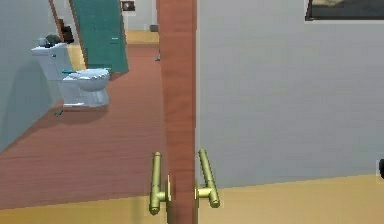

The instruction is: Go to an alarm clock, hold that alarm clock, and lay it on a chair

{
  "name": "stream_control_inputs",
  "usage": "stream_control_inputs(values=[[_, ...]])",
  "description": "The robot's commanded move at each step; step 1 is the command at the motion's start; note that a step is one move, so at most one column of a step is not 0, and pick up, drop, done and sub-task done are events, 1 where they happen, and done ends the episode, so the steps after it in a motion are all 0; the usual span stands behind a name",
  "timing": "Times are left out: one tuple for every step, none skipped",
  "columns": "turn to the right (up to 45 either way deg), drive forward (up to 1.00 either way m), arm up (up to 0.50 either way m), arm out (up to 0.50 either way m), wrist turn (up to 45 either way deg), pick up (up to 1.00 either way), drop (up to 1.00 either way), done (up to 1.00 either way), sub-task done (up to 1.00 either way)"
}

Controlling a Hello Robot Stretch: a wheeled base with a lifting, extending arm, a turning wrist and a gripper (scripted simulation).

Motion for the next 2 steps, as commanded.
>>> stream_control_inputs(values=[[45.0,0.00,0.00,0.00,0.0,0.00,0.00,0.00,0.00],[45.0,0.00,0.00,0.00,0.0,0.00,0.00,0.00,0.00]])
